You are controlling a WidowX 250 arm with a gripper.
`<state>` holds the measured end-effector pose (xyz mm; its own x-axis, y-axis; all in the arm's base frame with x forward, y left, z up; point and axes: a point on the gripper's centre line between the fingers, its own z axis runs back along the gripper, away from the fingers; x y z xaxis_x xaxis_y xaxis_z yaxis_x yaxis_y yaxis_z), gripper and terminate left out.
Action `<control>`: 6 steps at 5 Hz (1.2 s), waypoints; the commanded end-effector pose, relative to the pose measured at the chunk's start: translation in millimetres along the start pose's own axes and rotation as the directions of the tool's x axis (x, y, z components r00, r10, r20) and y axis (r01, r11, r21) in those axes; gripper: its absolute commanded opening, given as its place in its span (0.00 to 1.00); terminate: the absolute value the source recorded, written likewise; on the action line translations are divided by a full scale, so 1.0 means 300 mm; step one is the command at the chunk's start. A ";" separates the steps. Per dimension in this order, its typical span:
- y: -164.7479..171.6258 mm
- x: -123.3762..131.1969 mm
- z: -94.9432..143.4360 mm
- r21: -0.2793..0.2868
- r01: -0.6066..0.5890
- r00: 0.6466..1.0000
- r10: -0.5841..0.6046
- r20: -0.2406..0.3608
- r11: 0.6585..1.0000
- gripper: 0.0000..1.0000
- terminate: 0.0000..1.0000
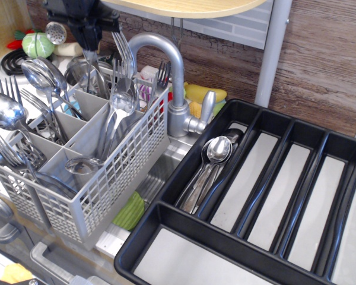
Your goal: Put small spoon from basket to tray
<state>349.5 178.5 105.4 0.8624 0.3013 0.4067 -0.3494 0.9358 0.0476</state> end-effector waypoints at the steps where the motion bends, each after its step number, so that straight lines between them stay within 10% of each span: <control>1: -0.065 0.057 0.229 0.052 -0.014 0.986 0.006 0.164 0.999 0.00 0.00; 3: -0.197 0.057 0.399 0.100 -0.052 0.988 0.036 0.152 0.994 0.00 0.00; 6: -0.446 -0.040 0.388 0.043 -0.196 0.977 0.191 0.096 0.980 0.00 0.00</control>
<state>341.3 19.8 174.1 0.7601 0.4908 0.4259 -0.5417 0.8406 -0.0019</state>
